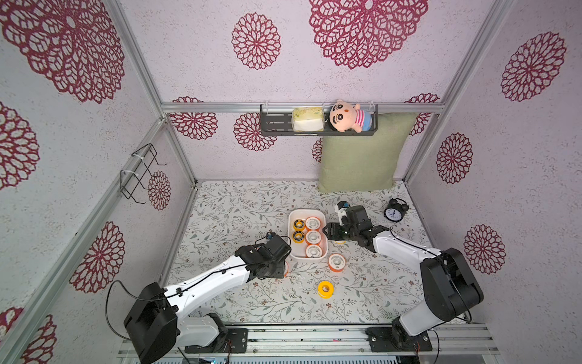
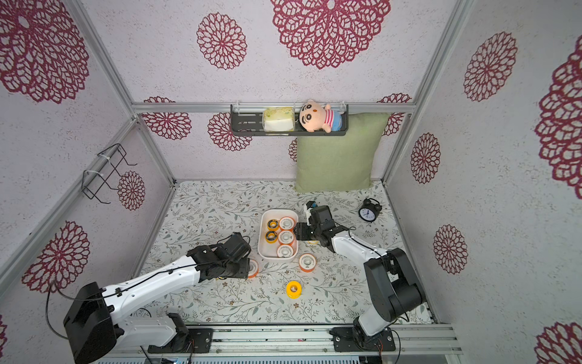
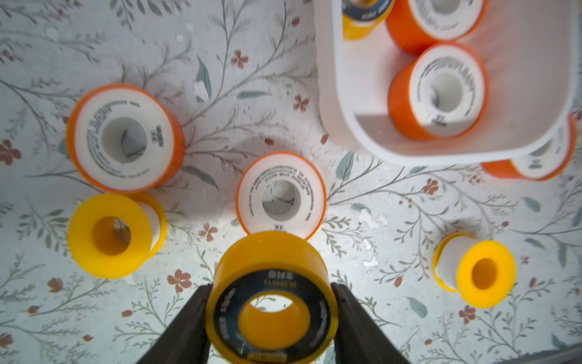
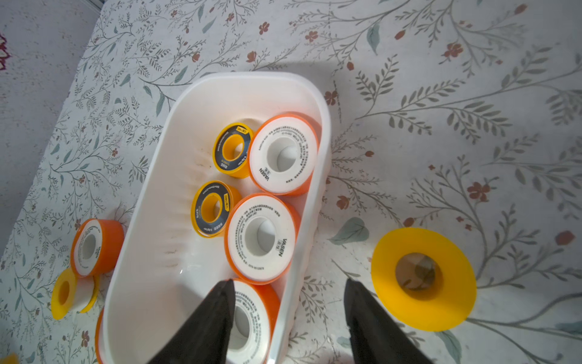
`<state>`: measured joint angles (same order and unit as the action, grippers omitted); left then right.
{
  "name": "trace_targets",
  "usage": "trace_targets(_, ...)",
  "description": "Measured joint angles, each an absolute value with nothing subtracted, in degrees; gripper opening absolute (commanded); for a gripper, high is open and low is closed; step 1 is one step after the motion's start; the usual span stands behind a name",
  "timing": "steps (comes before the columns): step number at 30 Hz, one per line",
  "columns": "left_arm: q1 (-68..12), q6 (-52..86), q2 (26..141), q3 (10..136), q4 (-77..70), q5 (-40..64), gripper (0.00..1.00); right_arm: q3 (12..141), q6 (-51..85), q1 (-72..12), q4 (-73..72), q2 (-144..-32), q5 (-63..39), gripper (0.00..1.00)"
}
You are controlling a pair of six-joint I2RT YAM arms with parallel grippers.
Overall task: Put the sealing tape into the storage box
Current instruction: Adjust the storage box at the center of the board, then place the sealing tape in the storage box.
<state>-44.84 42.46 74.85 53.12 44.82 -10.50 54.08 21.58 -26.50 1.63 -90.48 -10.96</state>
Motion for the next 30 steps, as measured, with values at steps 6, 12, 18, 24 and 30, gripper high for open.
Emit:
trace_targets(6,-38.7,35.8,78.6,63.2,44.0,-9.3,0.58,55.2,21.9,-26.9,1.6,-92.0,-10.8,0.49)
trace_targets(12,-36.3,30.7,88.1,71.9,42.6,-8.0,0.58,56.1,22.2,-26.9,1.6,-94.4,-10.8,0.44)
trace_targets(18,-36.1,27.4,95.8,77.5,41.3,-5.5,0.58,57.4,22.6,-26.9,1.6,-96.4,-10.7,0.37)
trace_targets(24,-36.1,25.6,99.7,80.3,41.2,-3.1,0.58,58.8,22.7,-26.9,1.5,-98.5,-10.8,0.3)
trace_targets(30,-36.3,24.3,102.4,81.5,41.7,-2.0,0.58,59.2,22.7,-26.9,1.6,-99.8,-10.8,0.29)
